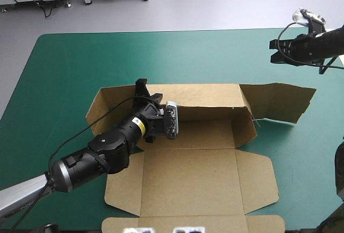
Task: Fold the box
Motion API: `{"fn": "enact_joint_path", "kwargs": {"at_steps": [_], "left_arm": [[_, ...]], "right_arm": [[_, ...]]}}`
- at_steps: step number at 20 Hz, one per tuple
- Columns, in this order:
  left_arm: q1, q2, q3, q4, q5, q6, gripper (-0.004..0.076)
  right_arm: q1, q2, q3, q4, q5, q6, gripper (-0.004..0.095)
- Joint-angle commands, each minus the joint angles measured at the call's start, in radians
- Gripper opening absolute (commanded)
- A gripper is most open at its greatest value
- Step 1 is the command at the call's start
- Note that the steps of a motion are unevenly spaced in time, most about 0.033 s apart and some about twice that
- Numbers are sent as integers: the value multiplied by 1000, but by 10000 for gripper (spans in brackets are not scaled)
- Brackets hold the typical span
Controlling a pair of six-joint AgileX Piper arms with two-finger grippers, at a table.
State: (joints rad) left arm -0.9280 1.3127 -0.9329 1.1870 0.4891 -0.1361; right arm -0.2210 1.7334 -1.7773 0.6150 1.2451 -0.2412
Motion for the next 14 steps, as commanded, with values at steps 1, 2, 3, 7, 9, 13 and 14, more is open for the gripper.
{"fn": "enact_joint_path", "kwargs": {"at_steps": [1, 2, 3, 7, 9, 13, 14], "left_arm": [[-3, -23, -12, -9, -12, -22, -10], [-3, -23, -12, -9, -16, -23, -10], [-3, -23, -12, -9, -18, -29, -10], [-3, -23, -12, 7, -18, -109, -10], [-3, -23, -12, 8, -18, -155, -10], [-3, -8, -12, 14, -18, -224, -10], [-3, -7, -12, 19, -18, -236, -10]], "right_arm": [[5, -44, 8, -3, 14, -30, -20], [7, -44, 34, -20, 14, -39, -20], [7, -44, 50, -20, 14, -50, -20], [7, -51, 141, -18, 14, -71, -20], [7, -85, 202, 1, 14, -113, -20], [7, -163, 275, -1, 14, -148, -20], [7, -181, 289, -1, 14, -149, -20]]}}
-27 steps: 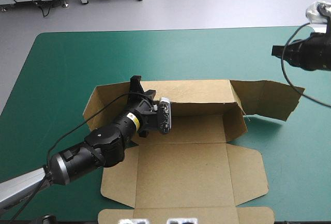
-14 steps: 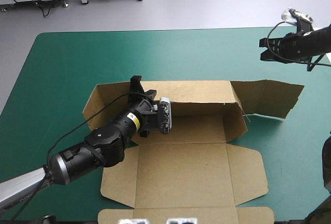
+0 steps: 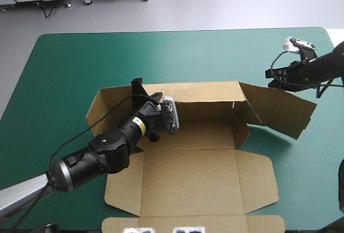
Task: Fold the box
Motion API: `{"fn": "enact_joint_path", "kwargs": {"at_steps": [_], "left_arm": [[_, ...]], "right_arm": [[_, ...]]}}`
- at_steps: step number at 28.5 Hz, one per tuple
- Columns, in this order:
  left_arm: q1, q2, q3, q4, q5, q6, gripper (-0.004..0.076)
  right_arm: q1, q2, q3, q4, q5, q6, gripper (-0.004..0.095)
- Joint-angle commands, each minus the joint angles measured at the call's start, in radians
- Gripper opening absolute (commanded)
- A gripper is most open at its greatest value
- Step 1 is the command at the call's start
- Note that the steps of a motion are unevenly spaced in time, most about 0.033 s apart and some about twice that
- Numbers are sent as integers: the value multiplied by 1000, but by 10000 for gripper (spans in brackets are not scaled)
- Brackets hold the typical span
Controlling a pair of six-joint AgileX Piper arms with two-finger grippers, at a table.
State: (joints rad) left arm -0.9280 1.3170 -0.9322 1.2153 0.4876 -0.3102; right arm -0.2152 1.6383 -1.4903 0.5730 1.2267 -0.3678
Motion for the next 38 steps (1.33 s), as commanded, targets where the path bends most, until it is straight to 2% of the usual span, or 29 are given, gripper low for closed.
{"fn": "enact_joint_path", "kwargs": {"at_steps": [1, 3, 10, 14, 20, 23, 26, 29, 31, 34, 38], "left_arm": [[-3, -6, -13, -1, -17, -88, -10], [-3, -1, -13, 24, -20, -135, -10], [-3, -1, -13, 38, -23, -139, -10], [-3, -1, -13, 37, -23, -139, -10], [-3, -1, -13, 37, -28, -139, -10], [-3, -1, -13, 37, -28, -139, -10], [-3, -1, -13, 37, -28, -139, -10], [-3, -1, -13, 39, -26, -139, -10], [-3, -1, -13, 39, -26, -139, -10], [-3, -1, -13, 39, -26, -136, -10], [-3, -1, -13, 39, -28, -136, -10]], "right_arm": [[1, -113, 25, 43, 33, -25, -20], [1, -160, 82, 49, 33, -41, -20], [1, -263, 241, 86, 33, -112, -20], [1, -334, 335, 169, 30, -198, -20], [1, -376, 464, 268, -137, -440, -20], [1, -374, 492, 277, -173, -516, -17], [1, -374, 494, 232, -181, -571, 0], [1, -374, 494, 179, -183, -593, 96], [1, -374, 494, 175, -167, -603, 218], [1, -374, 494, 182, -127, -660, 351], [3, -374, 494, 219, -57, -687, 392]]}}
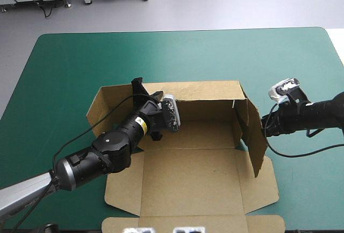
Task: Fold the box
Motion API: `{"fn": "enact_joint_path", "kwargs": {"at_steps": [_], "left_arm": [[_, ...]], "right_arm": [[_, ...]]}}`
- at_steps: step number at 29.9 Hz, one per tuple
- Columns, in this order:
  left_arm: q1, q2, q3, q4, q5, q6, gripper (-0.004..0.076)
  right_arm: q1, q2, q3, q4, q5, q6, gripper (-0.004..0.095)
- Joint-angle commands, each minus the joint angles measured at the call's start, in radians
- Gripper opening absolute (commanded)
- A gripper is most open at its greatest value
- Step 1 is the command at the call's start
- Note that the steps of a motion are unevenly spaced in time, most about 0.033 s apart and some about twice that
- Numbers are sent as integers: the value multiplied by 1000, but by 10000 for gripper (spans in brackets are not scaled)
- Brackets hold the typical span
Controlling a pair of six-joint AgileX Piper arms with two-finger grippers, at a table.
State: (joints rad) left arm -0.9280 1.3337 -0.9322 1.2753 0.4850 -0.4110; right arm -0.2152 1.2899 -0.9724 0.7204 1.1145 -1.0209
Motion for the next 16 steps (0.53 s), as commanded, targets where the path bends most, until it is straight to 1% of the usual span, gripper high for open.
{"fn": "enact_joint_path", "kwargs": {"at_steps": [1, 4, 7, 16], "left_arm": [[-3, -18, -13, -21, -25, -36, -10], [-3, -18, -13, -5, -25, -36, -10], [-3, -18, -13, 11, -25, -10, -10], [-3, -18, -13, 13, -31, 76, -10]], "right_arm": [[6, -26, -24, 86, 73, -41, 392], [42, -26, -24, 83, 92, -46, 392], [85, -26, -24, 79, 82, -46, 392], [165, -26, -24, 90, -92, -82, 392]]}}
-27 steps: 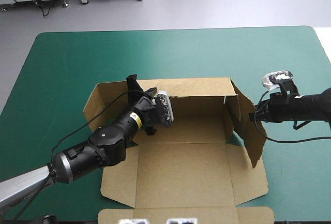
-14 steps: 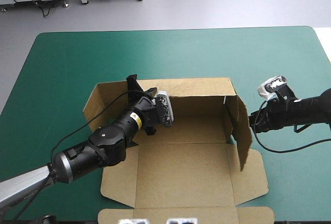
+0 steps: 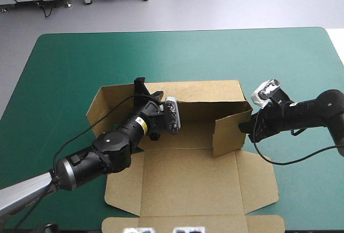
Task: Fold the box
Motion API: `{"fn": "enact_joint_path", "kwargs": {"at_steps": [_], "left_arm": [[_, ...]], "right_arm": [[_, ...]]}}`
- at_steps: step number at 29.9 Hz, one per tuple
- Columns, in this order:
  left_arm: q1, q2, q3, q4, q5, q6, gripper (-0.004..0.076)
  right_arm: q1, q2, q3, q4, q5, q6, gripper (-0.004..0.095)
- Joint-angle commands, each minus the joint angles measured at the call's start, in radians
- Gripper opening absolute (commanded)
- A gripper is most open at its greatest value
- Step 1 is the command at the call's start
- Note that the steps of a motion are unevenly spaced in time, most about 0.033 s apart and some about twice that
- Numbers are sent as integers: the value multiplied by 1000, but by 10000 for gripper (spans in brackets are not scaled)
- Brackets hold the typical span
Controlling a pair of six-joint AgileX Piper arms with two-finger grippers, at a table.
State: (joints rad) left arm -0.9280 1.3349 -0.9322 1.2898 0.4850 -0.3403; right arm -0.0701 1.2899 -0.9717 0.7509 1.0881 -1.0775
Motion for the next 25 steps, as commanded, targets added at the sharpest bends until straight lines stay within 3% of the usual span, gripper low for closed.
{"fn": "enact_joint_path", "kwargs": {"at_steps": [1, 7, 11, 14, 18, 22, 25], "left_arm": [[-3, -19, -13, 1, -36, 5, -10], [-3, -19, -13, 9, -60, 5, -10], [-3, -19, -13, 9, -73, 5, -10], [-3, -19, -13, 9, -73, 5, -10], [-3, -19, -13, 9, -66, 5, -10], [-3, -19, -13, 17, -55, 5, 6], [-3, -19, -13, 37, -55, 5, 96]], "right_arm": [[33, -24, -20, 59, -95, -26, 392], [86, 10, 24, 81, -241, -37, 392], [96, 62, 33, 122, -267, -37, 384], [96, 93, 33, 196, -313, -37, 271], [96, 106, 33, 244, -368, -37, -20], [96, 106, 33, 242, -370, -37, 0], [96, 106, 33, 242, -372, -33, 0]]}}
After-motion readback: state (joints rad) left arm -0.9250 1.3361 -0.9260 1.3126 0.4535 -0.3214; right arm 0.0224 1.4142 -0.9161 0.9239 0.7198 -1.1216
